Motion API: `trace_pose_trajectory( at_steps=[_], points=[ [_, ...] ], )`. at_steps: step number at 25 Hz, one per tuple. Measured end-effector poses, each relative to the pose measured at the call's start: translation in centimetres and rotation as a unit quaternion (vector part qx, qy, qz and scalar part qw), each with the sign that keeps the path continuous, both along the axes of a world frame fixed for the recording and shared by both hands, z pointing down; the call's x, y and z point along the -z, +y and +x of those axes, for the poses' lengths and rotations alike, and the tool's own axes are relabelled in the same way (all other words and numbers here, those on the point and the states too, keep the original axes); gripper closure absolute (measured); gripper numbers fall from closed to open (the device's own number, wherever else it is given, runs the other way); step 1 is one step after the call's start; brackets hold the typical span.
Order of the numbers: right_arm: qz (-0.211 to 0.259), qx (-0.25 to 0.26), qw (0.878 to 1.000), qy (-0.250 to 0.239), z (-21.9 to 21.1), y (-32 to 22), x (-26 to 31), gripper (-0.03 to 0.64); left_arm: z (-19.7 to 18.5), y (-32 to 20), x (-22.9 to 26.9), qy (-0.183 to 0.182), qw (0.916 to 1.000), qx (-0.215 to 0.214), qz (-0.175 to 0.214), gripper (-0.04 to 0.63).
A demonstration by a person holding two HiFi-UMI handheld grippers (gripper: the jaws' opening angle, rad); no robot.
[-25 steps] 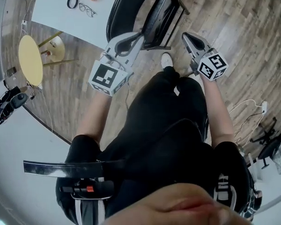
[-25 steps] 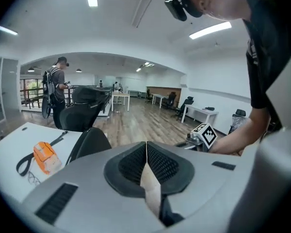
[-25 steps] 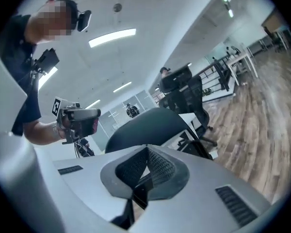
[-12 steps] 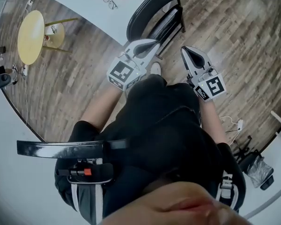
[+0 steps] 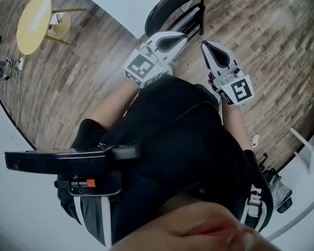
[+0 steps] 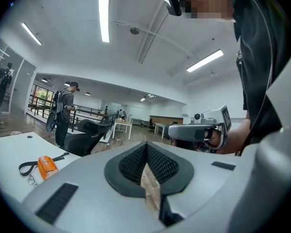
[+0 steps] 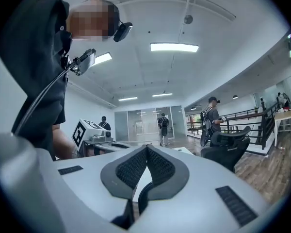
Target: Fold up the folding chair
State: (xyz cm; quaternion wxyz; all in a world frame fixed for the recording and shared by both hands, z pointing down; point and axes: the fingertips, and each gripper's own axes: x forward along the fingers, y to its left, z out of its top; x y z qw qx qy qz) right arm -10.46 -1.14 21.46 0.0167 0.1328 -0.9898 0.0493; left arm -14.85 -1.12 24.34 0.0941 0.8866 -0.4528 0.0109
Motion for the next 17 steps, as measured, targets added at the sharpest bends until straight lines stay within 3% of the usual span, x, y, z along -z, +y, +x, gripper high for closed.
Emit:
trace_pose_trajectory(
  at_steps=[12, 17],
  points=[
    [-0.014, -0.012, 1.0, -0.005, 0.5, 0.0, -0.5, 0.609, 0.4, 0.0, 0.5, -0.011, 0.9998, -0.012, 0.008, 0.591],
    [-0.013, -0.022, 1.0, -0.003, 0.4, 4.5, 0.5, 0.609, 0.3, 4.3, 1.8, -0.012, 0.9996, -0.02, 0.012, 0.591]
  ],
)
